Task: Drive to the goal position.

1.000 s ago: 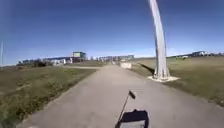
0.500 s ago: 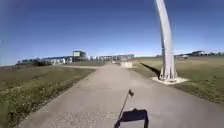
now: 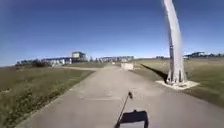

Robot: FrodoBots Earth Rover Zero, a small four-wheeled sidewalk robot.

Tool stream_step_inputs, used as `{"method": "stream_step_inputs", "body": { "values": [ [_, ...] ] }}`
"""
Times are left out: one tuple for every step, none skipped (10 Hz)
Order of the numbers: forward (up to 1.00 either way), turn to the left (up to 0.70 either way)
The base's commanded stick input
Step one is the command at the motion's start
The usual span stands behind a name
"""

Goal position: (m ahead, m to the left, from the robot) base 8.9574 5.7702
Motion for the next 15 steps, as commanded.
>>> {"method": "stream_step_inputs", "body": {
  "values": [
    [1.0,0.0],
    [1.0,0.0],
    [1.0,0.0],
    [1.0,0.0],
    [1.0,0.0],
    [1.0,0.0],
    [1.0,0.0],
    [0.67,0.0],
    [0.19,0.0],
    [0.0,0.0],
    [0.0,0.0],
    [0.0,0.0],
    [0.0,0.0],
    [0.0,0.0],
    [0.0,0.0]
  ]
}}
